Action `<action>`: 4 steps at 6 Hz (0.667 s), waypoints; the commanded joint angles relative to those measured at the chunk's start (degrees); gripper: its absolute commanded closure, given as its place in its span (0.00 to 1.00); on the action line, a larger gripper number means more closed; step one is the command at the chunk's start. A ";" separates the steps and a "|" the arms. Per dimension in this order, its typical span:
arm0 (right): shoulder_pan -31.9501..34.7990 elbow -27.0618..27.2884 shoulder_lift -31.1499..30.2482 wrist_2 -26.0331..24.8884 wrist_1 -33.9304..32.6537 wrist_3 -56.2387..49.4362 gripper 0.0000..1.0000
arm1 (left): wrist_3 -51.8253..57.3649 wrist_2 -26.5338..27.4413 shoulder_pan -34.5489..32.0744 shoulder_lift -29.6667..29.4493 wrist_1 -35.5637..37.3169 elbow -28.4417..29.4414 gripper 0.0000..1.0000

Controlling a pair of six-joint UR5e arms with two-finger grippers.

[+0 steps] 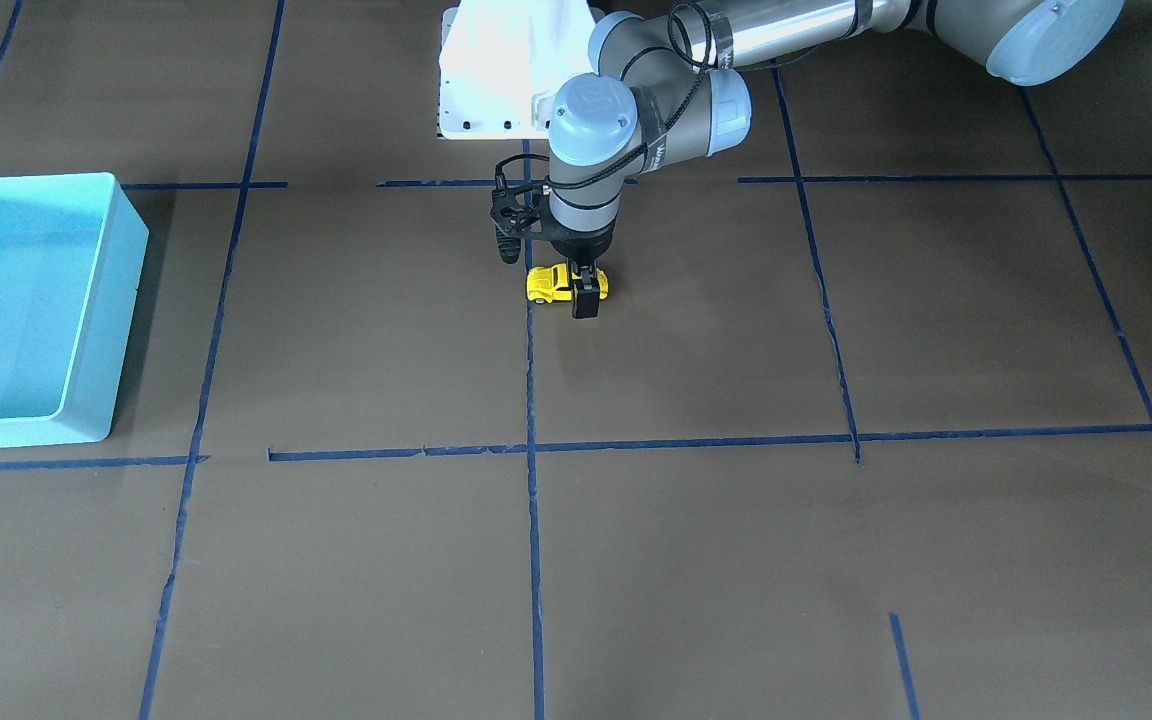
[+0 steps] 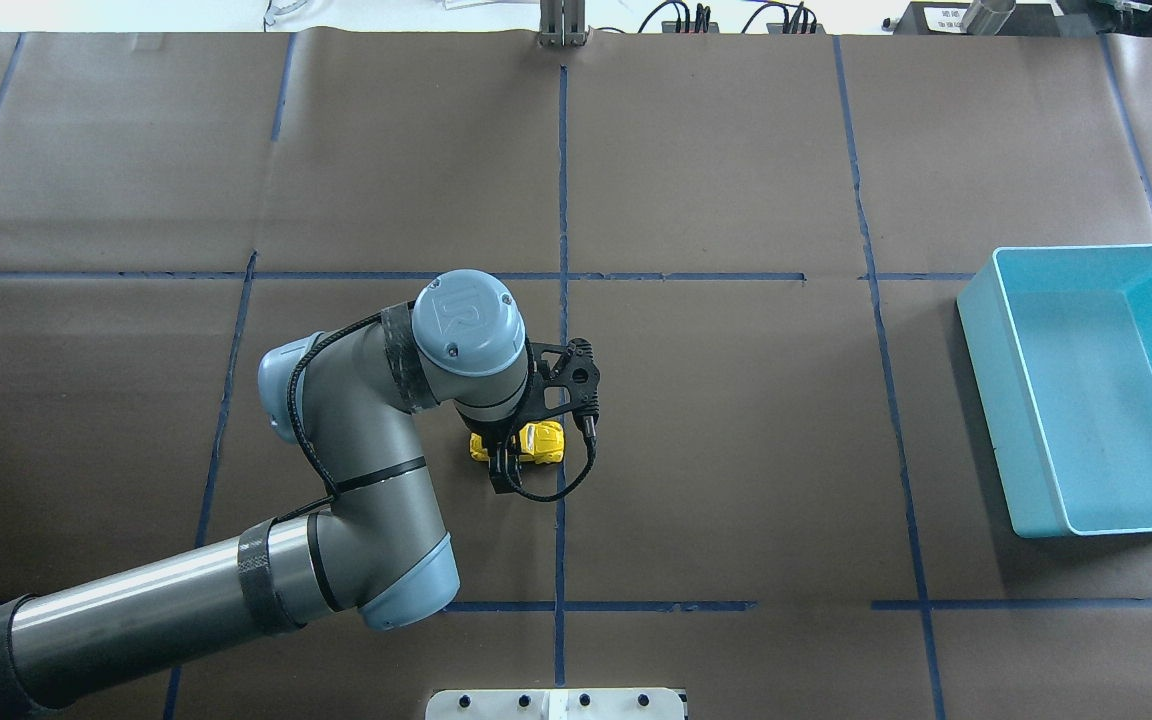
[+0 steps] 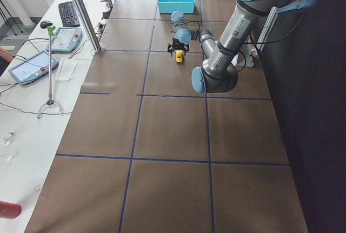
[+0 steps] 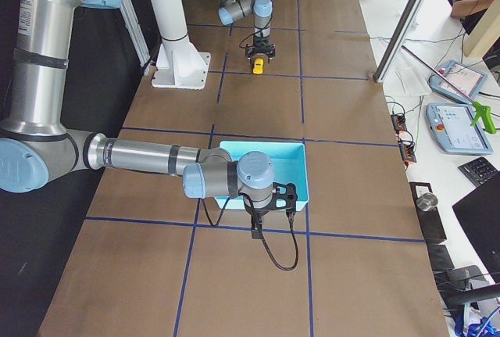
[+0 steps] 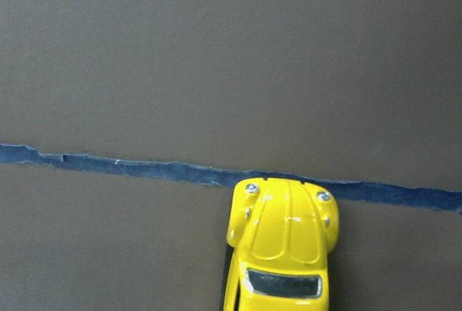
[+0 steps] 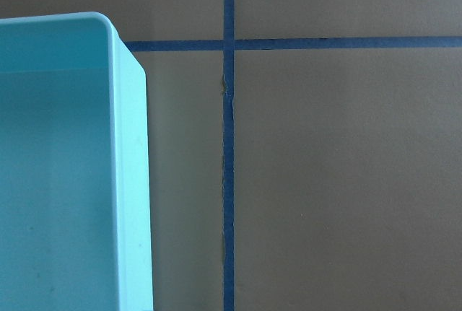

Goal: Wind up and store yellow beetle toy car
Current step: 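Lower the left gripper and close it on the yellow car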

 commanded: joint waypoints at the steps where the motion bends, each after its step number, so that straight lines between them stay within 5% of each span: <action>1: 0.00 0.04 -0.03 0.00 -0.02 0.00 0.00 | -0.57 0.00 1.14 -0.28 -0.01 0.24 0.03; 4: -0.09 -0.04 -0.03 0.00 0.07 0.00 0.00 | -0.66 0.00 1.06 -0.55 -0.01 -0.02 0.14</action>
